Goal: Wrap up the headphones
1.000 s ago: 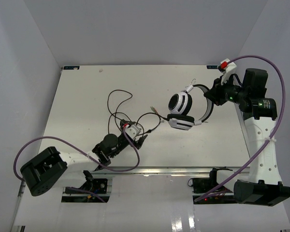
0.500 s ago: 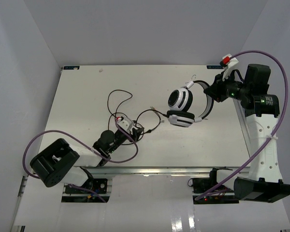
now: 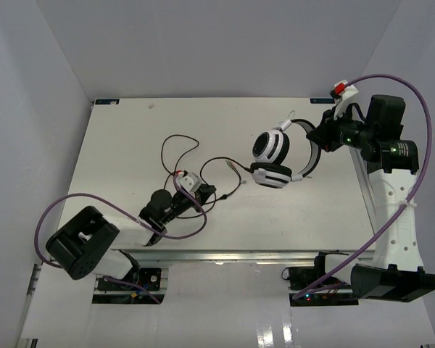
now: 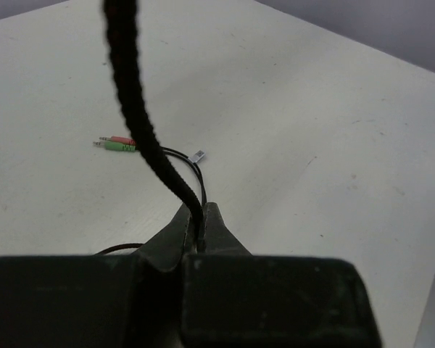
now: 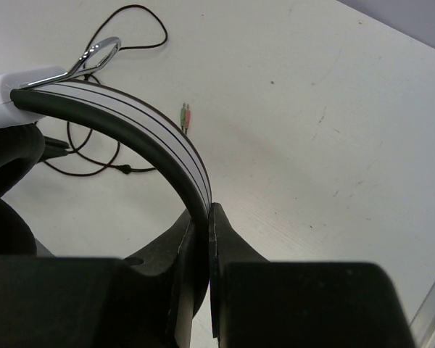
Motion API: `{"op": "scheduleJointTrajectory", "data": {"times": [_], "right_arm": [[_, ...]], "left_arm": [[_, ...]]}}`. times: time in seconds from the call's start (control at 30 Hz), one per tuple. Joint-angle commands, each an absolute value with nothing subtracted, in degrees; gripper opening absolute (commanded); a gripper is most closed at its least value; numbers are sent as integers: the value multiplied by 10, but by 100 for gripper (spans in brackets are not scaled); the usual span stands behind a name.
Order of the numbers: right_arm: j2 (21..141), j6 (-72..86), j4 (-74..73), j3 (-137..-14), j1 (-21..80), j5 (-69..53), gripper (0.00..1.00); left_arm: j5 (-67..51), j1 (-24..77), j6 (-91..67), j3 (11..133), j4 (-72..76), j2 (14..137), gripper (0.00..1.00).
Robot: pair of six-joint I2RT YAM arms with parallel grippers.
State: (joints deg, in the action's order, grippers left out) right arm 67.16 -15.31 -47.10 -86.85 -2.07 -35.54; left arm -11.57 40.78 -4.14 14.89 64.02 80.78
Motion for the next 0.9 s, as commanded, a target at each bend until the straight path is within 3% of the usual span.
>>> {"op": "scheduleJointTrajectory", "data": {"times": [0.0,0.17,0.37,0.67,0.87], "right_arm": [[666,-140,-443,-863,-19,-288,8],[642,-169,-398,-804,-6,-207,8],[631,-216,-379,-769,38,-120,8],[608,-299,-345,-697,176,78,8],[604,-319,-309,-657,207,121,8]], "left_arm": [[-175,405,-36,187,486,681,0],[-208,405,-3,284,186,572,0],[-225,404,44,411,-102,540,0],[-211,404,70,589,-300,659,0],[-120,405,147,666,-340,657,0]]}}
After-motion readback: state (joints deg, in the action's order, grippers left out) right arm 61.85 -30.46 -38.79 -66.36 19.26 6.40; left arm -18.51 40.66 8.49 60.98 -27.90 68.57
